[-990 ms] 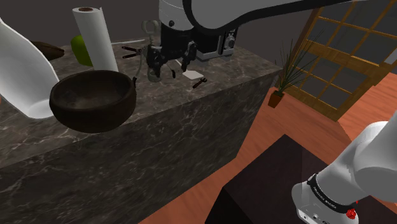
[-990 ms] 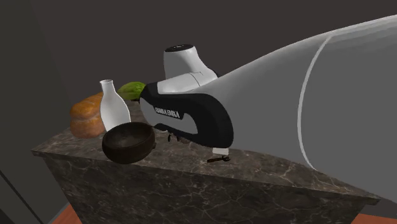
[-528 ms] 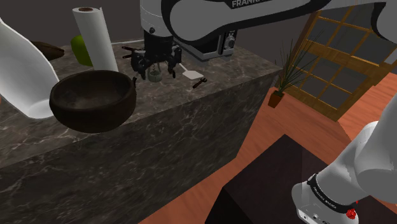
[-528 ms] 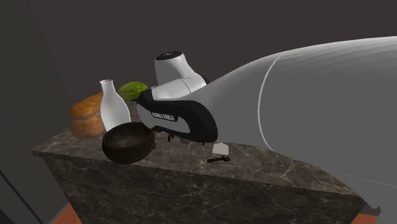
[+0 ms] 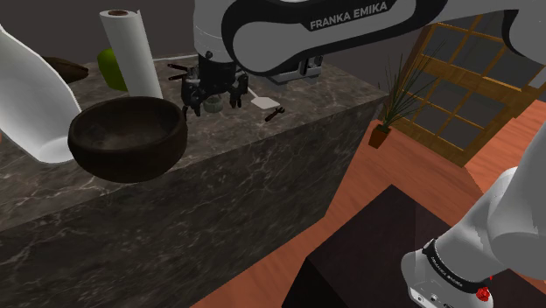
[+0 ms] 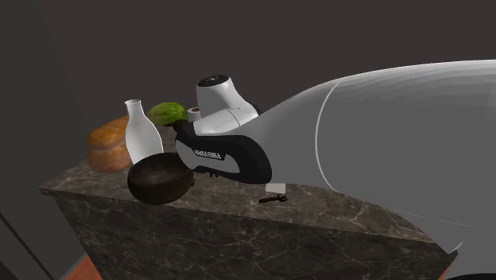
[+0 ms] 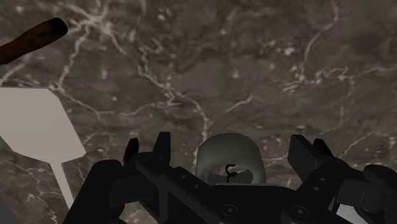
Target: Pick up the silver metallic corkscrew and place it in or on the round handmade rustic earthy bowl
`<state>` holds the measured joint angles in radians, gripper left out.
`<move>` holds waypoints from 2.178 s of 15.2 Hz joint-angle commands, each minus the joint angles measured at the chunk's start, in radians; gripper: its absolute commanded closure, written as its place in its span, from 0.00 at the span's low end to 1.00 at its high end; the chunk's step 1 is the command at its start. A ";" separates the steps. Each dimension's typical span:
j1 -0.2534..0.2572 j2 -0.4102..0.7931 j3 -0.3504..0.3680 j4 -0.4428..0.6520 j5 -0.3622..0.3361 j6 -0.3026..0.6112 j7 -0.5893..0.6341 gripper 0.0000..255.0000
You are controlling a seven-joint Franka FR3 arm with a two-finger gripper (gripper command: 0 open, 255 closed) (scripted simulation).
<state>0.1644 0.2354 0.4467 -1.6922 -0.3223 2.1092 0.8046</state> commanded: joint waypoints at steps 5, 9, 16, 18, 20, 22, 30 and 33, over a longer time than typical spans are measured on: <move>0.000 0.001 0.000 0.000 0.000 0.000 0.000 1.00; 0.000 0.001 0.000 0.000 0.000 0.000 0.000 1.00; 0.001 -0.006 0.003 0.032 0.008 -0.036 -0.010 1.00; 0.001 -0.009 0.004 0.054 0.013 -0.061 -0.017 1.00; 0.002 -0.011 0.006 0.078 0.017 -0.086 -0.023 1.00; 0.004 -0.012 0.007 0.104 0.020 -0.112 -0.029 1.00; 0.013 -0.006 0.011 0.218 0.026 -0.220 -0.049 1.00; 0.019 0.002 0.013 0.268 0.025 -0.262 -0.056 1.00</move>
<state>0.1813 0.2363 0.4588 -1.4397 -0.2975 1.8620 0.7508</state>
